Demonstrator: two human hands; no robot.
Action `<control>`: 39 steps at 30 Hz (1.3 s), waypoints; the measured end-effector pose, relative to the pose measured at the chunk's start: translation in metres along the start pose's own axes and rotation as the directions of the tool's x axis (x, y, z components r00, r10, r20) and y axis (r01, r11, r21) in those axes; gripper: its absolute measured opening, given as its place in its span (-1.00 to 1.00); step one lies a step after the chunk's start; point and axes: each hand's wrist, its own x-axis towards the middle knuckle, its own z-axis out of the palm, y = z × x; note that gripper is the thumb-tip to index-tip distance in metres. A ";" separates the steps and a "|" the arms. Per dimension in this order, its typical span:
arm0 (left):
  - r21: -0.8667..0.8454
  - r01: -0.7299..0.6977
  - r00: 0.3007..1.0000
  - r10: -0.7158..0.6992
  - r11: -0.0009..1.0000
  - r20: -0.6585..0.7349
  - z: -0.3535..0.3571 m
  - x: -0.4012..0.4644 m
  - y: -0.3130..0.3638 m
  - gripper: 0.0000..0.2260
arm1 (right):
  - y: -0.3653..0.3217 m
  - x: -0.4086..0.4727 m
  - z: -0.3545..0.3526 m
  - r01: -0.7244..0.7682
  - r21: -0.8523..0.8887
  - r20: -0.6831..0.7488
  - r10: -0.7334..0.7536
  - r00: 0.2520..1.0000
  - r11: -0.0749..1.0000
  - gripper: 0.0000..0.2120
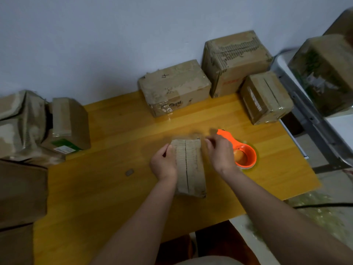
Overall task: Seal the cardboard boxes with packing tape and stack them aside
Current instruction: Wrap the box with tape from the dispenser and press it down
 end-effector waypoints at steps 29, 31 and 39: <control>0.138 -0.575 0.721 0.419 0.807 0.552 -0.008 0.039 -0.026 -0.57 | -0.005 0.016 0.040 0.460 -0.055 0.255 -0.433 0.864 0.886 -0.80; 0.084 -0.513 0.738 0.389 0.854 0.552 -0.009 0.040 -0.033 -0.60 | -0.003 0.021 0.040 0.345 0.051 0.292 -0.344 0.893 0.937 -0.79; 0.009 -0.276 0.828 0.233 0.961 0.510 -0.005 0.032 -0.039 -0.67 | -0.008 0.016 0.039 -0.285 0.573 0.384 0.055 0.922 0.768 -0.81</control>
